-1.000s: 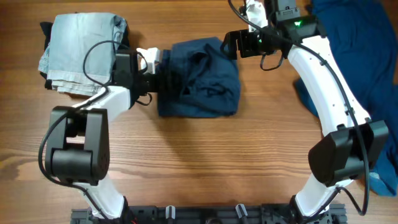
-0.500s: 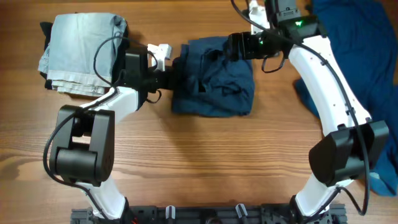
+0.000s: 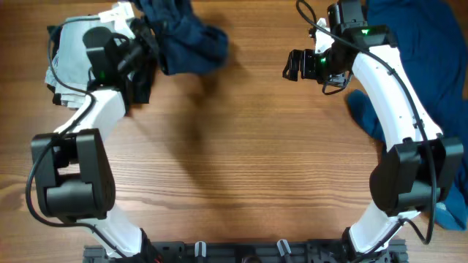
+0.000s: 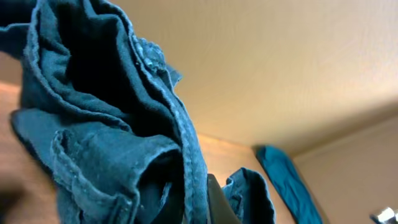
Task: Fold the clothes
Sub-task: 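Place the folded navy shorts onto the grey stack at upper left with left gripper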
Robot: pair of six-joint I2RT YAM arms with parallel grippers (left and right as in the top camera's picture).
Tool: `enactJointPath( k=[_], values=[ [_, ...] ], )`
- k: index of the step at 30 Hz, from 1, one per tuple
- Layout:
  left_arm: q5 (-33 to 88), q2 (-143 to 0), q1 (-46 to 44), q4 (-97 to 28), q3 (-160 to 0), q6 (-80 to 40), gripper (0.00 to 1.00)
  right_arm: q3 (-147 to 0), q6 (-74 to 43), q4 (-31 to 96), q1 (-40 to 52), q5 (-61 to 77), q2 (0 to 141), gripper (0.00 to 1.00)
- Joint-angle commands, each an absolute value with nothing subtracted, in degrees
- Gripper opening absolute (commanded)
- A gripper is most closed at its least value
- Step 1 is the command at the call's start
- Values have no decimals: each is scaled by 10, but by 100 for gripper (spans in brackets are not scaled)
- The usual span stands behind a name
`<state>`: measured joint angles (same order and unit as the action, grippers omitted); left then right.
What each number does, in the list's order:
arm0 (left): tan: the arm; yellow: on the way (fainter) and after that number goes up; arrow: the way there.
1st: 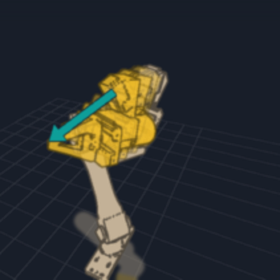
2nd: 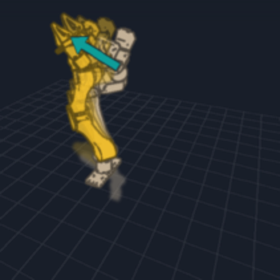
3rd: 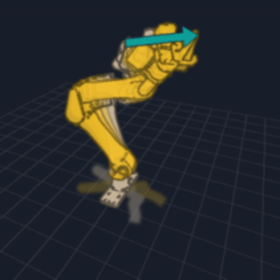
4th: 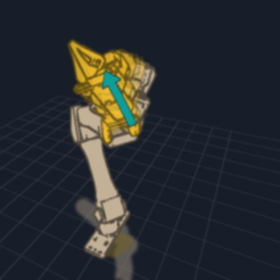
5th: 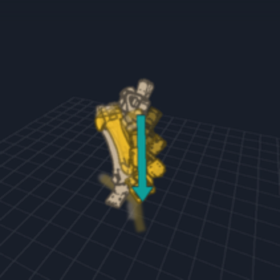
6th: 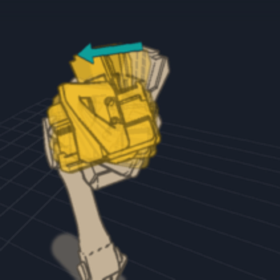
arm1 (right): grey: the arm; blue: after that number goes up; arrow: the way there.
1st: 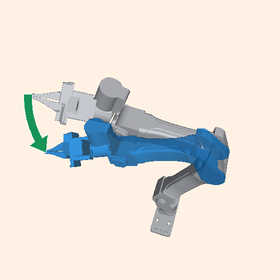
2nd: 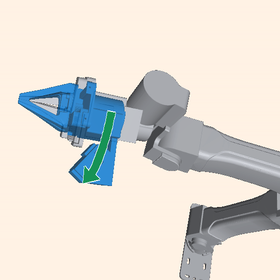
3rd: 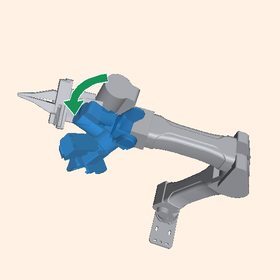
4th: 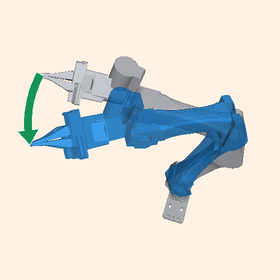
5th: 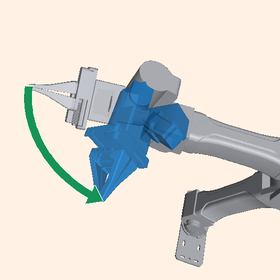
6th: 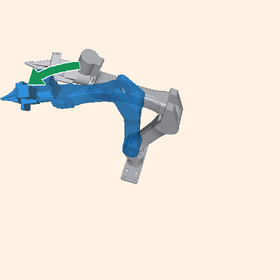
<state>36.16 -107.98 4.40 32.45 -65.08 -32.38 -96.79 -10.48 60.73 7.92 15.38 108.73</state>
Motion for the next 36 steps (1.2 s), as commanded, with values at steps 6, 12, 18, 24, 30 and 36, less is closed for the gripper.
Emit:
enactJointPath(
  k=[6,12,18,24,30,36],
  values=[
    [285,-1053,83,364,-757,-332,4,-962,-110,609,82,162,1078,98],
    [233,-1053,141,392,-765,-395,4,-962,-106,609,82,166,1078,98],
    [251,-1050,251,353,-765,-504,4,-962,-105,604,82,166,1078,98],
    [251,-1050,270,70,-765,-530,4,-962,-106,602,82,166,1078,98],
    [319,-1031,270,-13,-765,-526,4,-962,-106,592,82,181,1078,98],
    [212,-977,270,-246,-765,-422,20,-962,-105,593,82,181,1078,98]
  ],
)
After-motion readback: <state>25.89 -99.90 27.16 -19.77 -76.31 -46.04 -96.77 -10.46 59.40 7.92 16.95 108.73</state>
